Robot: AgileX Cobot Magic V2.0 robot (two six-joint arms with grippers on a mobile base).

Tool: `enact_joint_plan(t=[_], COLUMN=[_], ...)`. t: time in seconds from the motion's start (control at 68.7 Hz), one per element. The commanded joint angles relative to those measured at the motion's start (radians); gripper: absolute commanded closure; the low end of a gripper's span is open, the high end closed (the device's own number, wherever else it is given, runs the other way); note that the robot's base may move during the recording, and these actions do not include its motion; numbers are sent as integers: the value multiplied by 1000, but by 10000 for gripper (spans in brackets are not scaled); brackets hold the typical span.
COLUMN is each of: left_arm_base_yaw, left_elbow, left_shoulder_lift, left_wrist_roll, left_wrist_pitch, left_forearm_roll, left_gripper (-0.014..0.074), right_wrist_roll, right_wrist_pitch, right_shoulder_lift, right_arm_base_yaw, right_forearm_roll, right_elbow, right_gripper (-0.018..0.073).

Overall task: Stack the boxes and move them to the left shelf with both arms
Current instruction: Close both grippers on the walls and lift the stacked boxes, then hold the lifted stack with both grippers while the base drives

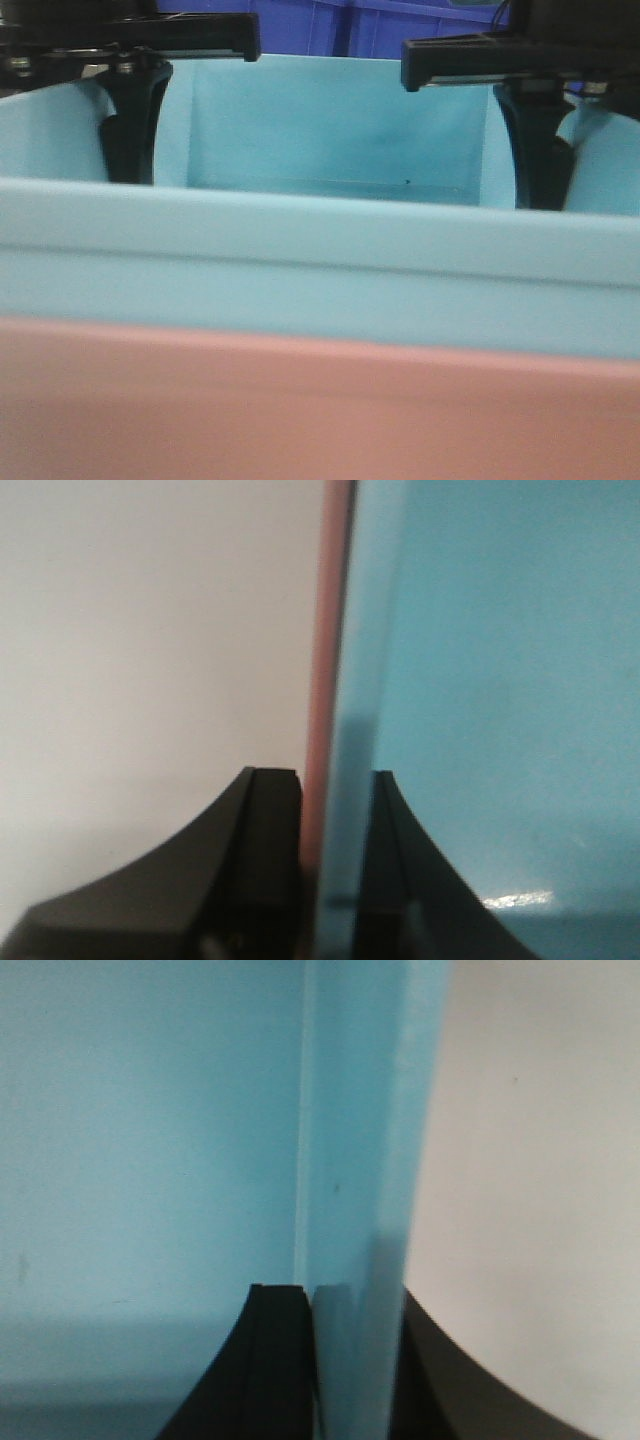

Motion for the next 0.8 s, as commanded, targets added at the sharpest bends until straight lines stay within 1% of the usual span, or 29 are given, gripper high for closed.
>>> enact_joint_plan(t=[0.0,0.117,0.189,0.306,0.495,0.787], left_arm_base_yaw=[-43,-63,-72,-88,-89,-89], left_elbow=[23,66,84,109,167,174], left_shoulder_lift=[-83,-114,-130,-162,-205,-210], left_wrist_roll=[-57,-69,-87,-93,-117,-117], left_wrist_pitch=[84,84,84,84,84,84], left_forearm_roll=[-49,-49,-49,-51,-41,-39], left_gripper=[605,606,605,605,606,606], right_wrist_roll=[14,31,50,99,133,140], right_wrist_pitch=[-36,-24,-20,-23,-13,18], right_shoulder_lift=[-62,-79,-90,-107,-112,-112], right_arm_base_yaw=[14,27,47,84,130,134], right_forearm_roll=[8,8,7,2,-21,-30], right_elbow=[-24,-9,5,26,33,33], right_gripper=[503,503,503,503,503,503])
